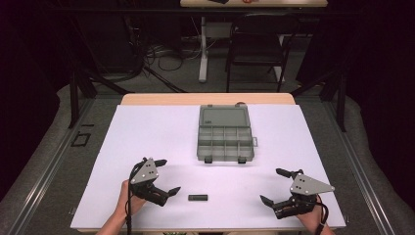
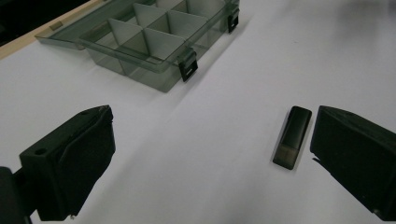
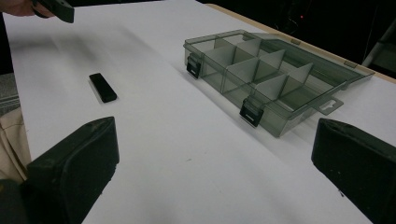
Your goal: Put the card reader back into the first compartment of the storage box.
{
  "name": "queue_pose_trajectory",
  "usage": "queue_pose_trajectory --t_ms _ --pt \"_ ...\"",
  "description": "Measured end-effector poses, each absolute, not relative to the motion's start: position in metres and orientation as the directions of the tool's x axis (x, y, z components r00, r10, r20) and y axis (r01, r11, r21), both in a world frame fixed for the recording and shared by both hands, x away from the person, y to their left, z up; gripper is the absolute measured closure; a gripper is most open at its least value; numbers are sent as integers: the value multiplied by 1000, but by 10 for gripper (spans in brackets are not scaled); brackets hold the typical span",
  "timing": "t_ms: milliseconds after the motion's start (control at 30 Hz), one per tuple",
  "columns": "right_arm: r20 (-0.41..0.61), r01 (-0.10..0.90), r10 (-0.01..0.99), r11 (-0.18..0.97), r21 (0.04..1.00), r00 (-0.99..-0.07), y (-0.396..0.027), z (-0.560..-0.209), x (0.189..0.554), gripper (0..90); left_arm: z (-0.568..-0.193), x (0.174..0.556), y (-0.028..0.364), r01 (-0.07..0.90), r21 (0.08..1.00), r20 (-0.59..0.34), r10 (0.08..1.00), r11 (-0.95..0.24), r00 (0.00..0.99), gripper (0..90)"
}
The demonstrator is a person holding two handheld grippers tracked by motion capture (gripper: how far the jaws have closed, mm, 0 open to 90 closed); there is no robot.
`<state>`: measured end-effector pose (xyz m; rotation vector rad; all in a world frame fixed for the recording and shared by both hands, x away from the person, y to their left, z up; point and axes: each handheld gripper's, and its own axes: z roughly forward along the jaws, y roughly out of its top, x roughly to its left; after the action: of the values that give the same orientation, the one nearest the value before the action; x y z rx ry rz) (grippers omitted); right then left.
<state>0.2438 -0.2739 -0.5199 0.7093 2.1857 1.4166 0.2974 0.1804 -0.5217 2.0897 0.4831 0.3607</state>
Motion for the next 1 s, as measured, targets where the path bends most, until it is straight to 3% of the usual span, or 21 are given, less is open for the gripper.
queue_pose_trajectory --t_ms 1000 --pt "-79 184 624 346 920 -778 -273 -520 244 6 -525 297 158 168 818 61 374 -550 926 27"
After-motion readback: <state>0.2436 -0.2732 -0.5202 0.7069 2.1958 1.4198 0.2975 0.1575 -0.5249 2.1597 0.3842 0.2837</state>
